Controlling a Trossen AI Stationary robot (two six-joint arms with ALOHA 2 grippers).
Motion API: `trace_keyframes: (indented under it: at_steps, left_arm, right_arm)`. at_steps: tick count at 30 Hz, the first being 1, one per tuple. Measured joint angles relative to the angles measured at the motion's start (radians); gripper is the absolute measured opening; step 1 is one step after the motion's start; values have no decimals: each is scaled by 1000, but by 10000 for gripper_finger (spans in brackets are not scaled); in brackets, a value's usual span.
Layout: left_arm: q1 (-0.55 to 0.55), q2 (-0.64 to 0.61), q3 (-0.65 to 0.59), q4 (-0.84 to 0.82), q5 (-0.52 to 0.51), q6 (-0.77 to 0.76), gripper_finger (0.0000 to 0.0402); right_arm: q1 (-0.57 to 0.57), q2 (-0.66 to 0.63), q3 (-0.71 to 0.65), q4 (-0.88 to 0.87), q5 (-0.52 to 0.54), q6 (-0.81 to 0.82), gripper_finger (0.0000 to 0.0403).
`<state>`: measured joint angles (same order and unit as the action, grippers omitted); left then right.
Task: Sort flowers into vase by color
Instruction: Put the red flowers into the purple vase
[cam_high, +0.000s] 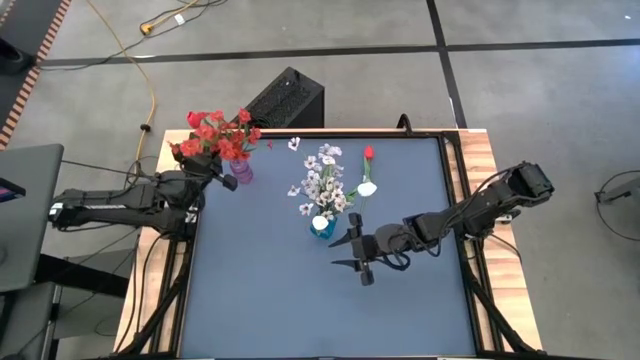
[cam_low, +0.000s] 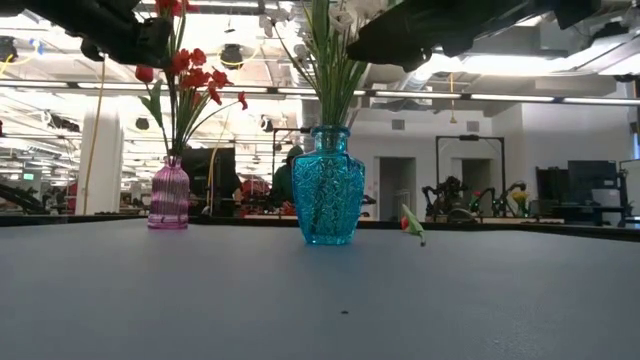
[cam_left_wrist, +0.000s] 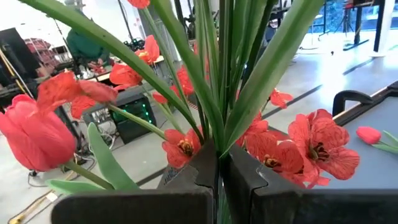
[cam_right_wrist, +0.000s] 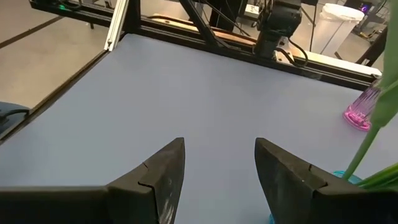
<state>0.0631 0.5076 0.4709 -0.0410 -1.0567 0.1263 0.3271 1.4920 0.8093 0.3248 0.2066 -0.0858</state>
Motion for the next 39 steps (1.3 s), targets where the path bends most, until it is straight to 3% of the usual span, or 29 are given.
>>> trace_keyframes:
  at_steps: [17, 39]
  left_arm:
    - [72, 3, 0, -197, 12, -234, 0]
    - [249, 231, -1, -261, 242, -420, 0]
  right_arm:
    - [0, 0, 0, -7, 0, -4, 219]
    - [34, 0, 0, -11, 0, -1, 219]
